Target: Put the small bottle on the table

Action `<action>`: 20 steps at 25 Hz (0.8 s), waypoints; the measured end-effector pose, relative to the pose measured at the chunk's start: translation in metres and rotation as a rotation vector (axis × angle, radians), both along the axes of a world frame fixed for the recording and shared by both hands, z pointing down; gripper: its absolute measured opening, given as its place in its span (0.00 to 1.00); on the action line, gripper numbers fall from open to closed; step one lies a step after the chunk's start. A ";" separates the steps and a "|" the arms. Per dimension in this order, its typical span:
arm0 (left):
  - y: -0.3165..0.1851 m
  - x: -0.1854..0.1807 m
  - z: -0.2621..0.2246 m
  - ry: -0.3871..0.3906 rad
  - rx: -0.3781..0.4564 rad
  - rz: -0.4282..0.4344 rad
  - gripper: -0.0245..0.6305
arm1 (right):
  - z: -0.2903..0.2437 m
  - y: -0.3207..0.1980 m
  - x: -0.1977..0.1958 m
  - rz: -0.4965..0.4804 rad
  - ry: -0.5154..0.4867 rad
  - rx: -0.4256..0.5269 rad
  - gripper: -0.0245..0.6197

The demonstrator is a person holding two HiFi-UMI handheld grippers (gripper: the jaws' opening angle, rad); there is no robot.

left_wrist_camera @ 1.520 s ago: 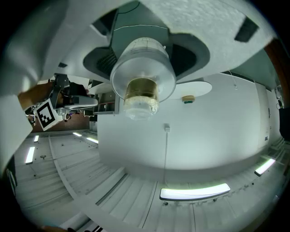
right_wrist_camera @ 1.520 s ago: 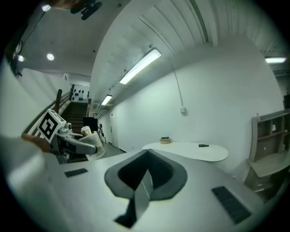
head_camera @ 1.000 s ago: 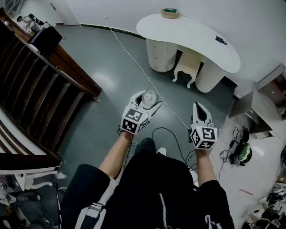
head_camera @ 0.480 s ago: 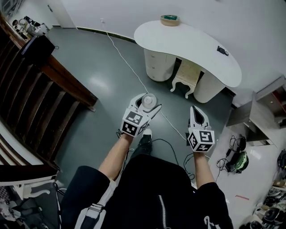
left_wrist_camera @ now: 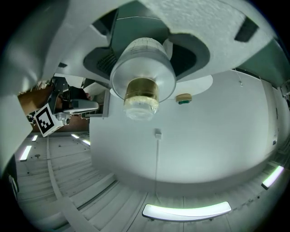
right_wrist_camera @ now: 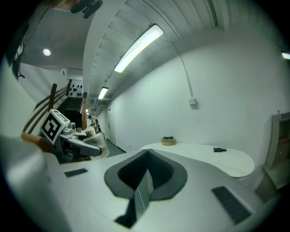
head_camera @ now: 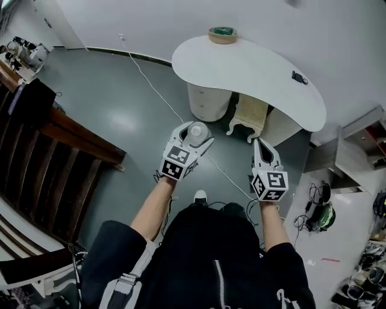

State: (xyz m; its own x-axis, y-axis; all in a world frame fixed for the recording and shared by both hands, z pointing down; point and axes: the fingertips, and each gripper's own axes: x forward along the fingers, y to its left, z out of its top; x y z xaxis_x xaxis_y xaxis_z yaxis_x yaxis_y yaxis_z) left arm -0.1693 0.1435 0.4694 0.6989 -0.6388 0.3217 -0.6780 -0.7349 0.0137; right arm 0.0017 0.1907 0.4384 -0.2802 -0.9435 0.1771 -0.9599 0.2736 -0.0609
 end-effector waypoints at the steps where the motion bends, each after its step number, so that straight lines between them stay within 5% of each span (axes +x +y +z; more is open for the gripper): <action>1: -0.010 -0.002 0.001 -0.003 -0.002 0.004 0.55 | 0.000 -0.008 0.000 0.005 0.002 -0.002 0.04; 13: -0.116 0.034 0.021 0.012 -0.050 0.057 0.55 | 0.018 -0.108 0.030 0.057 -0.013 -0.017 0.04; 20: -0.210 0.100 0.024 0.011 -0.050 0.063 0.55 | 0.028 -0.206 0.093 0.068 -0.044 -0.014 0.04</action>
State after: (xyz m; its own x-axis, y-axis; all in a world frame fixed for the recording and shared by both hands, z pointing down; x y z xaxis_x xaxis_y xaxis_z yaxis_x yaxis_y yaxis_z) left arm -0.0696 -0.0667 0.4937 0.7410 -0.5764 0.3445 -0.6298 -0.7745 0.0589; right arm 0.0949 -0.0156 0.4668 -0.2231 -0.9581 0.1798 -0.9726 0.2065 -0.1064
